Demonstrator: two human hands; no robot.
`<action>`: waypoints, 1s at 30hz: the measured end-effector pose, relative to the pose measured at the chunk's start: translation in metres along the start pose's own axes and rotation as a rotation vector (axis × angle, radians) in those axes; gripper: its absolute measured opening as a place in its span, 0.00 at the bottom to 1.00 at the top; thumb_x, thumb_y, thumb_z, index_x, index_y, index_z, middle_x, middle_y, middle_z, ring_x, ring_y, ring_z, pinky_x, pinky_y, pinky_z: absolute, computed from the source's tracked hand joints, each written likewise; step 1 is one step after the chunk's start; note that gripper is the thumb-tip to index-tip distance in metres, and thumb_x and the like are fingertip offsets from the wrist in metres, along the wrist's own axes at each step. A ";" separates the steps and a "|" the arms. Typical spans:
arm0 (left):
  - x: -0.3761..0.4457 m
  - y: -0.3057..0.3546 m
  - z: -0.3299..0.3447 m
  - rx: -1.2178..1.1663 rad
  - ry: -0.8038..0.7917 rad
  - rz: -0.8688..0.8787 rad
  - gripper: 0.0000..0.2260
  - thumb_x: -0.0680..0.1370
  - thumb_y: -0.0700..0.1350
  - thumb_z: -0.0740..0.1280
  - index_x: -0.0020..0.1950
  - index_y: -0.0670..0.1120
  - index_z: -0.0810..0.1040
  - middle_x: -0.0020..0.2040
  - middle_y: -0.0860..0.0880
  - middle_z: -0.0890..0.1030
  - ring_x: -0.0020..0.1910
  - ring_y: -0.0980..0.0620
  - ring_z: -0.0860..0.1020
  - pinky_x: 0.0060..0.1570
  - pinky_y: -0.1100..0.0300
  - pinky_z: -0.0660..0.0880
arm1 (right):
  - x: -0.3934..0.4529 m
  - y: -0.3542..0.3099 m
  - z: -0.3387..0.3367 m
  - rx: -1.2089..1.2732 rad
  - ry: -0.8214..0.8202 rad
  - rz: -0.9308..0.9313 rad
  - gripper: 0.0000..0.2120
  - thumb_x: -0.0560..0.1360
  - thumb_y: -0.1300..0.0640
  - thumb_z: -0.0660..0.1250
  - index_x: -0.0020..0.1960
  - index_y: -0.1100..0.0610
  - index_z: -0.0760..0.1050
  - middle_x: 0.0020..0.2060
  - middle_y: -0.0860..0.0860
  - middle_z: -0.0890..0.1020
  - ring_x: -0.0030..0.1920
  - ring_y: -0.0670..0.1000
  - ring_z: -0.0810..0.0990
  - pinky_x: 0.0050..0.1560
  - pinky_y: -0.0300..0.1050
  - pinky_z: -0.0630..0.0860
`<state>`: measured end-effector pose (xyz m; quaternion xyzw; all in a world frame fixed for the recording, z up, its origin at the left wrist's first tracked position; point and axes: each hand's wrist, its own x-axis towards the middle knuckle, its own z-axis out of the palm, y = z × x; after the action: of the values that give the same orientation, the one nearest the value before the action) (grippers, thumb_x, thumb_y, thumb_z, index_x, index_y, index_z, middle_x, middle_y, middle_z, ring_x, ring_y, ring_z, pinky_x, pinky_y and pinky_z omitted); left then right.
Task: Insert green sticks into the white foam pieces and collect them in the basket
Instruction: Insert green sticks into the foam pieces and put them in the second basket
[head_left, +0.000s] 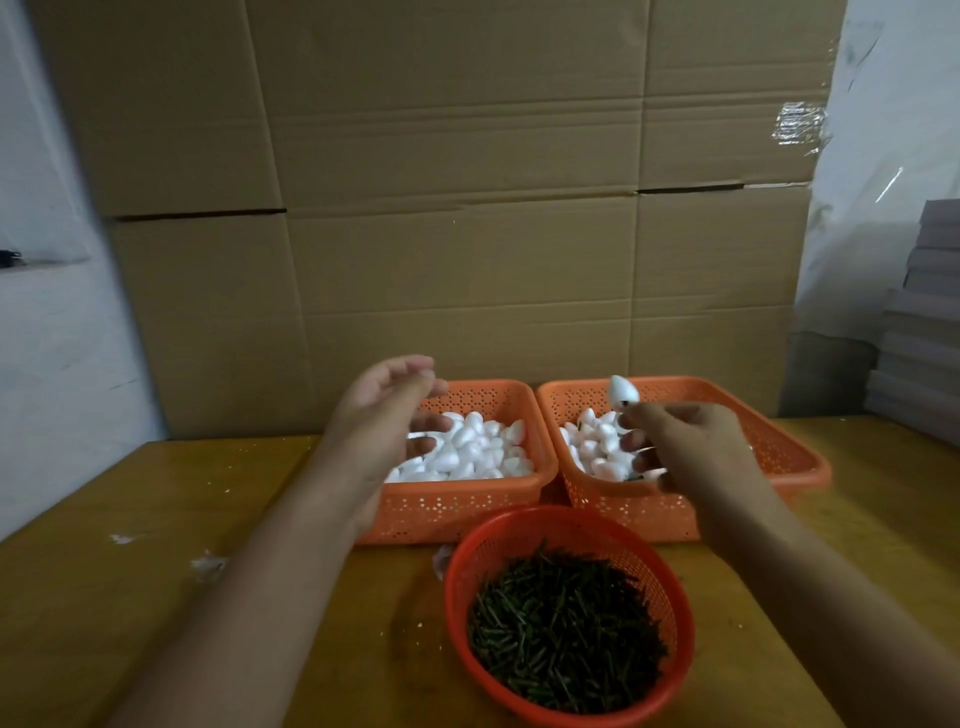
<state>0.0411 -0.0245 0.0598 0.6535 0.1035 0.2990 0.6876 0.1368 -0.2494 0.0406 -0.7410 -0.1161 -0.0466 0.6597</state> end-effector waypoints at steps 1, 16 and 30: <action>0.004 0.001 -0.006 0.019 0.026 0.013 0.06 0.82 0.41 0.64 0.55 0.50 0.79 0.47 0.50 0.85 0.33 0.56 0.80 0.32 0.63 0.76 | 0.005 0.003 -0.005 0.021 0.010 0.052 0.12 0.78 0.51 0.68 0.42 0.59 0.82 0.35 0.54 0.84 0.31 0.48 0.79 0.30 0.40 0.71; 0.037 -0.035 -0.055 0.901 0.068 0.116 0.09 0.79 0.39 0.67 0.58 0.48 0.81 0.51 0.55 0.79 0.49 0.55 0.78 0.50 0.62 0.71 | 0.008 0.007 -0.004 -0.273 -0.149 -0.231 0.09 0.77 0.60 0.64 0.44 0.55 0.82 0.37 0.53 0.85 0.37 0.54 0.84 0.33 0.44 0.75; 0.061 -0.025 -0.044 1.447 -0.195 -0.140 0.11 0.76 0.49 0.71 0.57 0.48 0.83 0.64 0.47 0.80 0.59 0.47 0.79 0.59 0.53 0.77 | -0.026 0.009 0.017 -0.965 -0.995 -0.355 0.18 0.80 0.44 0.64 0.68 0.43 0.73 0.61 0.42 0.78 0.58 0.44 0.77 0.59 0.44 0.74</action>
<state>0.0732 0.0467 0.0453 0.9596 0.2549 0.0519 0.1075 0.1122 -0.2363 0.0237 -0.8535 -0.4886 0.1440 0.1096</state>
